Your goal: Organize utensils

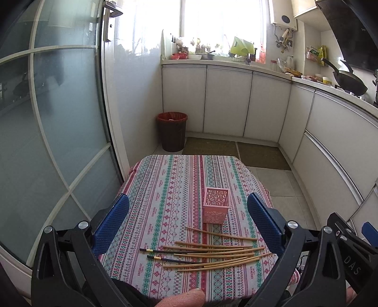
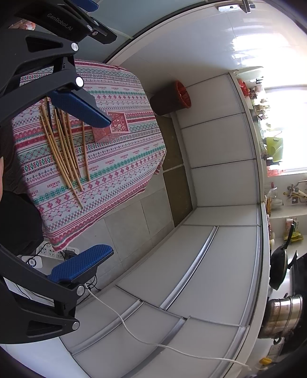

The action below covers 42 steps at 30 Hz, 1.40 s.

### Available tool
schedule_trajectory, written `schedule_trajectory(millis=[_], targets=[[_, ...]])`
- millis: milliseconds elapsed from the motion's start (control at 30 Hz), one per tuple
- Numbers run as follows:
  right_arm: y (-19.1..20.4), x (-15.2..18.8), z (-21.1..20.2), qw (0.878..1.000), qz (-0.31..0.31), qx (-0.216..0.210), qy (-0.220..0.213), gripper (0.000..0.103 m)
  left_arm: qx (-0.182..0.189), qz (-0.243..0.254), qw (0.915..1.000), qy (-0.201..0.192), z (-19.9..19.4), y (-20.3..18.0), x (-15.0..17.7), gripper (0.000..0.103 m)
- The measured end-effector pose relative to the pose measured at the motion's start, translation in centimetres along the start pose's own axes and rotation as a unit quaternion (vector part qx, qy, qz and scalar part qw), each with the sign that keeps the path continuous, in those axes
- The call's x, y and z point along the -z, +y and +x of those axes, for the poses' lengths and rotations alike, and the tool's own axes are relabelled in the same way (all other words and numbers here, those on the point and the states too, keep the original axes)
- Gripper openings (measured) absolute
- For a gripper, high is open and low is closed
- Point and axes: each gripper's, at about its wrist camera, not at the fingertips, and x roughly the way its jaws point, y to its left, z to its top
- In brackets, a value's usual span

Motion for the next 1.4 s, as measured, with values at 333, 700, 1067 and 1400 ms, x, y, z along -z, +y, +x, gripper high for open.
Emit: schedule_trajectory(millis=[333, 700, 1067, 1400], targets=[[0.0, 0.1, 0.2, 1.0, 0.0, 0.0, 0.002, 0.096, 0.0, 0.002, 1.0, 0.002, 0.1, -0.1, 0.1, 0.096], [-1.6, 0.5, 2.5, 0.999, 0.036, 0.007, 0.037, 0.096, -0.01, 0.002, 0.9989, 0.047, 3.4, 0.1, 0.8, 0.096], [-8.9, 5.9, 11.3, 0.956, 0.197, -0.092, 0.199, 0.096, 0.215, 0.028, 0.9707, 0.105, 10.6, -0.3, 2.4, 0.096], [-14.5, 14.1, 21.9, 0.858, 0.371, -0.133, 0.329, 0.096, 0.139, 0.294, 0.9102, 0.256, 21.2, -11.4, 8.3, 0.096]])
